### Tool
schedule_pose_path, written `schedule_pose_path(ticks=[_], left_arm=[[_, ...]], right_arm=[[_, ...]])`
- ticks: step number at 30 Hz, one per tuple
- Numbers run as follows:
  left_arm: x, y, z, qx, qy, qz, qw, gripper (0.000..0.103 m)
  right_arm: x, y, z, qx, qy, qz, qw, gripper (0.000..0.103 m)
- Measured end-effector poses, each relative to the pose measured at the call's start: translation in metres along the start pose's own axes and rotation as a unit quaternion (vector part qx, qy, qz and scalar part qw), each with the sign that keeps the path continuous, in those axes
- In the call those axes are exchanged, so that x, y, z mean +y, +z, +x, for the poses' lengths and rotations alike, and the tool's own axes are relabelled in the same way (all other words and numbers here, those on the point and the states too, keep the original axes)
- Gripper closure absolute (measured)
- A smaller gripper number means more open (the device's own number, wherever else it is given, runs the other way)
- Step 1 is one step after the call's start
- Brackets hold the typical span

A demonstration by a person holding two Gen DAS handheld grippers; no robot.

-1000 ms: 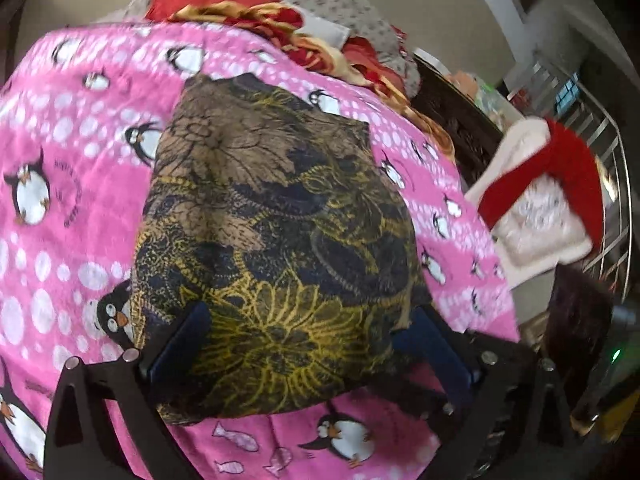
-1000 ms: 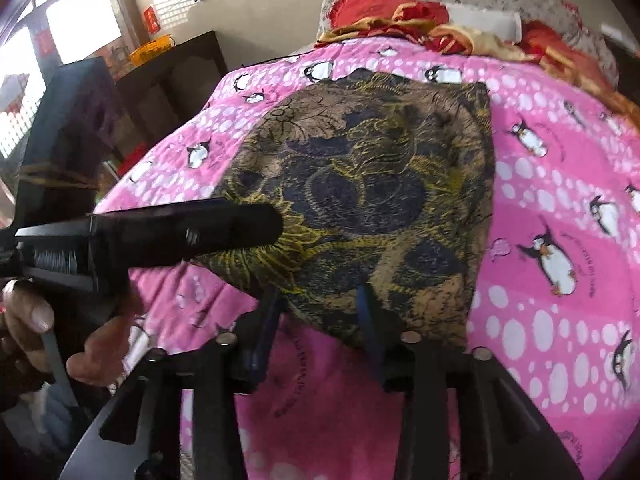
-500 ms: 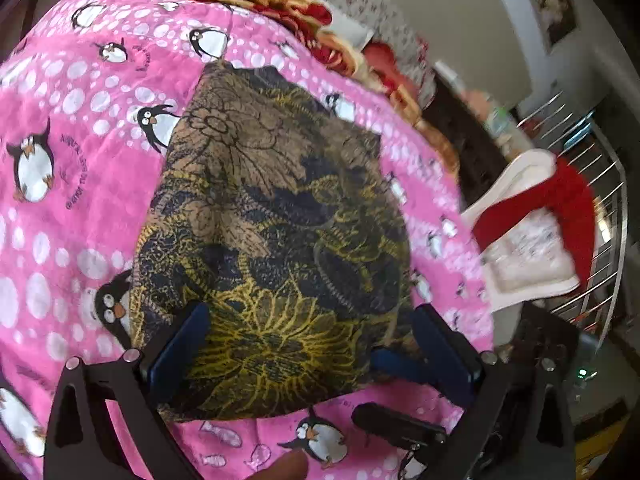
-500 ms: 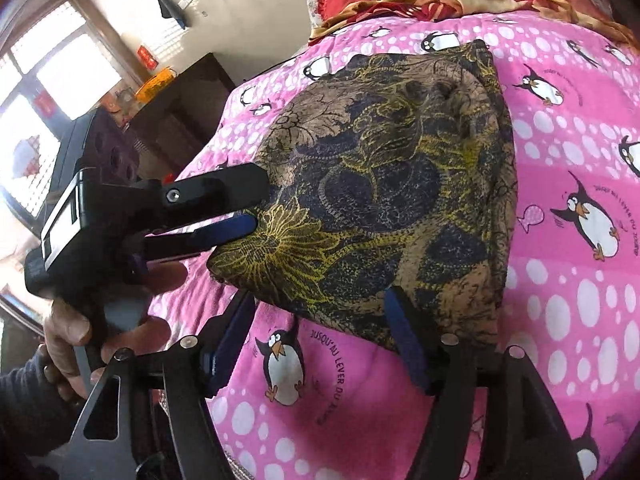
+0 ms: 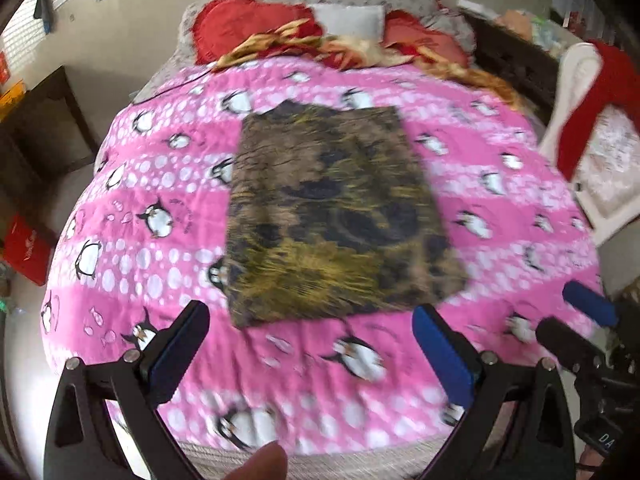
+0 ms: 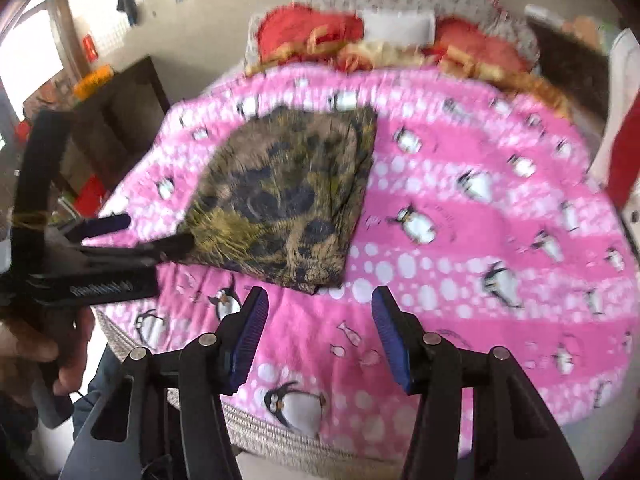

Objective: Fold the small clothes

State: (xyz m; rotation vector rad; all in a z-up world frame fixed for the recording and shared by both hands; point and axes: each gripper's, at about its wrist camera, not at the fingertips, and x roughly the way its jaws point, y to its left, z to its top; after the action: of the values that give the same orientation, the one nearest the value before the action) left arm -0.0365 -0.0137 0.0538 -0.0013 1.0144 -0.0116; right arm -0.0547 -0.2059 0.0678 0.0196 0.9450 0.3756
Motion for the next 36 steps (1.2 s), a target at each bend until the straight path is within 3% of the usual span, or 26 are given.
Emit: schedule_pose_path(ticks=[4, 11, 36], left_arm=[[-0.018, -0.007, -0.023, -0.007, 0.004, 0.017, 0.9998, 0.000], [-0.024, -0.012, -0.048, -0.022, 0.008, 0.018, 0.9996, 0.000], [-0.013, -0.016, -0.054, -0.021, 0.010, 0.009, 0.9997, 0.000]], right_arm=[[0.012, -0.003, -0.044, -0.050, -0.030, -0.035, 0.998, 0.048], [0.015, -0.010, -0.072, -0.057, -0.024, -0.035, 0.997, 0.048], [0.016, -0.021, -0.084, -0.054, -0.023, -0.031, 0.998, 0.048]])
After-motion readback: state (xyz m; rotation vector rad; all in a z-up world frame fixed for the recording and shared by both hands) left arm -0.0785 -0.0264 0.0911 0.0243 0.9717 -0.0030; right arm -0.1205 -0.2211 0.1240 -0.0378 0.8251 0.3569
